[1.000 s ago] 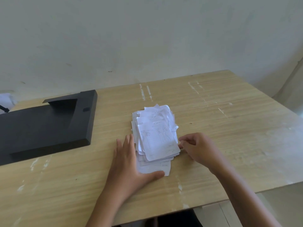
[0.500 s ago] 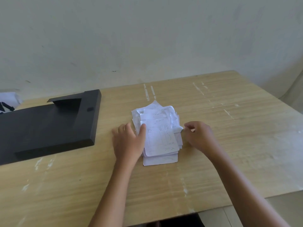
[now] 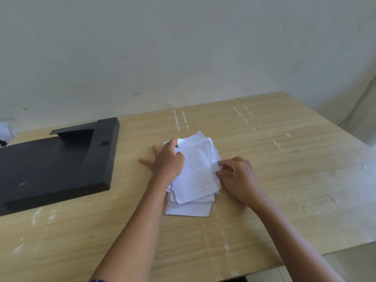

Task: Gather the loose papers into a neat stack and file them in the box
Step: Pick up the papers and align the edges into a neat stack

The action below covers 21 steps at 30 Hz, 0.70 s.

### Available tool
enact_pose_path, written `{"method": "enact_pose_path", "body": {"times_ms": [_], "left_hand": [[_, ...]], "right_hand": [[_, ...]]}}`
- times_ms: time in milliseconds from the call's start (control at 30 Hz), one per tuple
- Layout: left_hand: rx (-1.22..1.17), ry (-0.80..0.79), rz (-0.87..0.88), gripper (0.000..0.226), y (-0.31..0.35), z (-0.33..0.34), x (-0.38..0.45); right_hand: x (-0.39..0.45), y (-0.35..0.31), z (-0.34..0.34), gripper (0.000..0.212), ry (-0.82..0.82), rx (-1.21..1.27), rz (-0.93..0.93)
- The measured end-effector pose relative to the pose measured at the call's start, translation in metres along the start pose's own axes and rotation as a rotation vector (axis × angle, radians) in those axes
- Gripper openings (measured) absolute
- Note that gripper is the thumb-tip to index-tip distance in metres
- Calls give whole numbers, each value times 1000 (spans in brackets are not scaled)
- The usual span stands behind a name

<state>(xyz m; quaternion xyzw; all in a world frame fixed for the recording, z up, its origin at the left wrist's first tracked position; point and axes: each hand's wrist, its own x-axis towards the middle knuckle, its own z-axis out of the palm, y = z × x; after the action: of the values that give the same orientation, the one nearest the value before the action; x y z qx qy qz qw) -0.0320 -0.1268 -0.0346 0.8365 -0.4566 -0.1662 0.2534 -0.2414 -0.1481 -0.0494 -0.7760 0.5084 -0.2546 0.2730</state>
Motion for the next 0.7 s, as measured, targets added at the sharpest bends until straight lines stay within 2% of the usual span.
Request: {"method": "enact_pose_path", "body": {"times_ms": [67,167,267,333,500,567,700], "left_hand": [[-47,-8,54,54,-3,-2,-1],[-100,82,51,50,-17,-9,-11],[68,134,-14,65,-33,-4,-33],[185,153,-30,70,-34,7,-46],[229,186,-144,73,-5,27,-55],[305,184,-161,72,7,32,-55],[389,286,-117,56,26,37,-58]], "right_hand": [[0,4,-1,29,-6,16,-26],[5,9,-6,25,32,107,-5],[11,6,-5,33,9,105,6],[9,0,1,26,-13,63,-19],[-2,-3,9,31,148,36,-80],[-6,-3,10,24,191,29,-100],[-12,-6,11,17,268,97,-39]]}}
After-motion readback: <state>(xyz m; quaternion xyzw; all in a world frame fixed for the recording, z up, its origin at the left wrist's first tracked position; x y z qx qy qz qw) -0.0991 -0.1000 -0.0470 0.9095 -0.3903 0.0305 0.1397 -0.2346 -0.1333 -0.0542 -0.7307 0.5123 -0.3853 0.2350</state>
